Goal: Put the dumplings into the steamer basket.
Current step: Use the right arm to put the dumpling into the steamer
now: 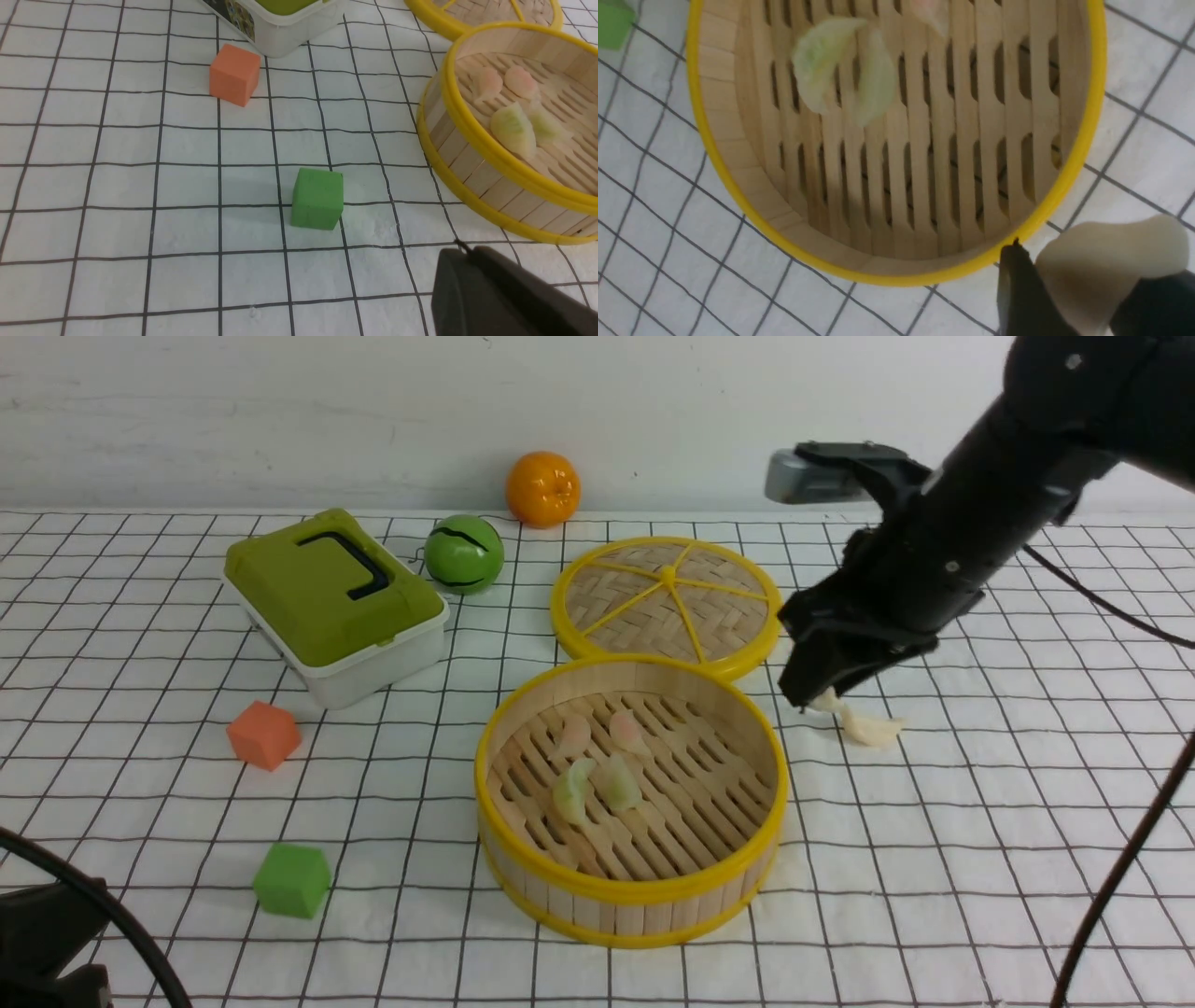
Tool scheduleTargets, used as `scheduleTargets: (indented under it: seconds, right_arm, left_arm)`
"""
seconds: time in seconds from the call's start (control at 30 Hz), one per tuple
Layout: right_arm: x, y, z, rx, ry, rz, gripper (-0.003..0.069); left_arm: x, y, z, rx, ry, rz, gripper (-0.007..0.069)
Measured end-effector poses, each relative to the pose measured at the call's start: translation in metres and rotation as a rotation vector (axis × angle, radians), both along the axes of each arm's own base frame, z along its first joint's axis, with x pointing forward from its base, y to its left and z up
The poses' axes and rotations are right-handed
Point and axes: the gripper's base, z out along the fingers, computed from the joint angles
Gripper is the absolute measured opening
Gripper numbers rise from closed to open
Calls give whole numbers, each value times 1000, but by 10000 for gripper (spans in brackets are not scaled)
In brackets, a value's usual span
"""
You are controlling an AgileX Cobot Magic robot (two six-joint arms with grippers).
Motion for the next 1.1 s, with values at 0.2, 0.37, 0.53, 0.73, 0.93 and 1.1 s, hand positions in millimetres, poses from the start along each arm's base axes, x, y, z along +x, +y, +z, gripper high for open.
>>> scheduleTargets:
  seconds: [0.2,0.37,0.53,0.73,0.93,1.1]
  right_arm:
    - [10,43,-11,-68,-25,49,244]
    - [20,55,-39,-102,59,65,244]
    - [19,69,-59,-113,109,93,244]
    - [15,79,-63,-126,113,121,244]
    - [20,78,-74,-175,91,111,243]
    - [26,81,-85,-173,84,93,243]
  left_arm:
    - [0,0,0,-2,1,1,-6]
    - [0,0,0,-3,1,1,-4]
    - [0,0,0,-3,1,1,0]
    - [0,0,0,-3,1,1,4]
    - [0,0,0,-3,1,1,13]
    - [0,0,0,-3,1,1,17]
